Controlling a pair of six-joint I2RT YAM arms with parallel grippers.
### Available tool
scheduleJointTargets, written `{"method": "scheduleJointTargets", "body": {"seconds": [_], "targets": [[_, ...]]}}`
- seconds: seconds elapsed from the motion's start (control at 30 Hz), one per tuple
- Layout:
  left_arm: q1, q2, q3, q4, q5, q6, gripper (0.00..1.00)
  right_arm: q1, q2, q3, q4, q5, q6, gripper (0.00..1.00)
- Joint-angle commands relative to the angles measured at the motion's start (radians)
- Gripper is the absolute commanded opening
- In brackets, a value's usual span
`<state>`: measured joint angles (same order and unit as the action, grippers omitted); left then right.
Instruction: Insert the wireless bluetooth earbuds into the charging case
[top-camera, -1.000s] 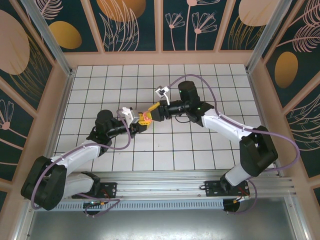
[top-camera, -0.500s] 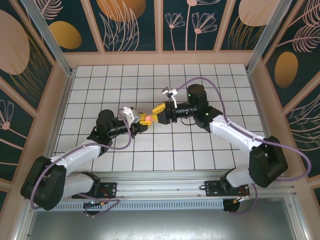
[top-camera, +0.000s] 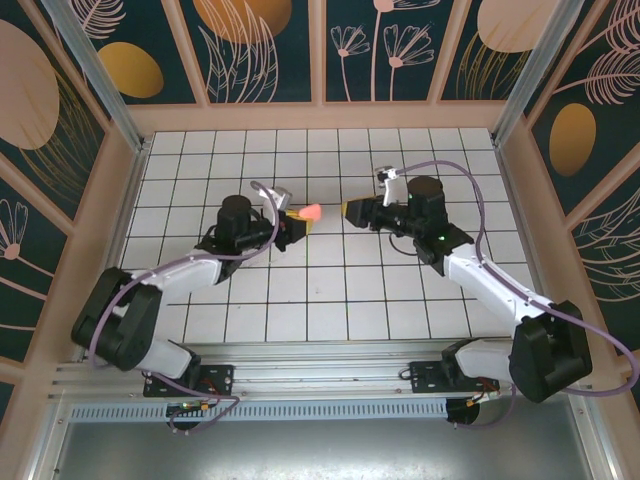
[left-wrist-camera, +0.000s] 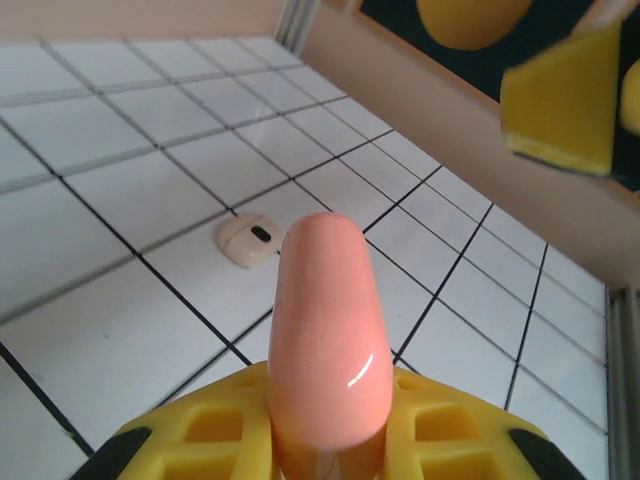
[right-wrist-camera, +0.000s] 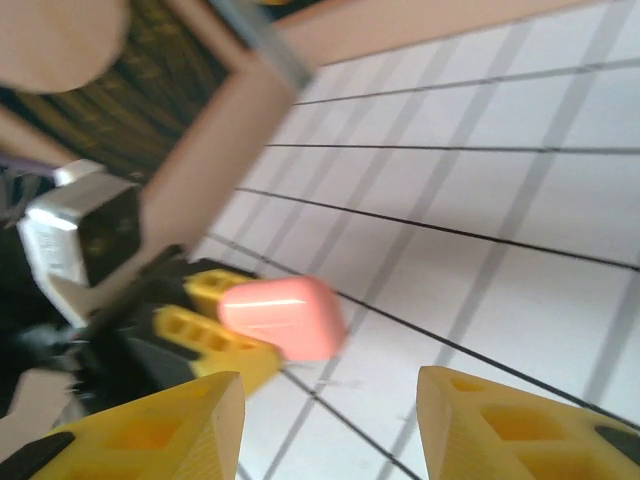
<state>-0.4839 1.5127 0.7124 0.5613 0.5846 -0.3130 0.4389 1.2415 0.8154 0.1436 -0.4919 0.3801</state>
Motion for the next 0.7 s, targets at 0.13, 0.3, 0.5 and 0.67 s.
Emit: {"method": "scheduleJointTargets", "body": {"seconds": [0.13,0.3,0.5,0.67], "targets": [[-0.008,0.257,0.279,-0.274,-0.043,-0.245,0.19,-0.031,-0.027,-0.062,-0.099,0.137,0.096,0.49],[-0.008,0.428,0.501,-0.518,0.052,-0.211,0.20,-0.033,-0.035,-0.067,-0.124,0.152,0.102,0.49],[-0.008,0.549,0.607,-0.559,0.101,-0.249,0.23,-0.033,-0.028,-0.071,-0.123,0.154,0.113,0.49],[-0.008,0.589,0.624,-0.571,0.119,-0.264,0.27,-0.034,-0.017,-0.084,-0.102,0.142,0.127,0.49]]}}
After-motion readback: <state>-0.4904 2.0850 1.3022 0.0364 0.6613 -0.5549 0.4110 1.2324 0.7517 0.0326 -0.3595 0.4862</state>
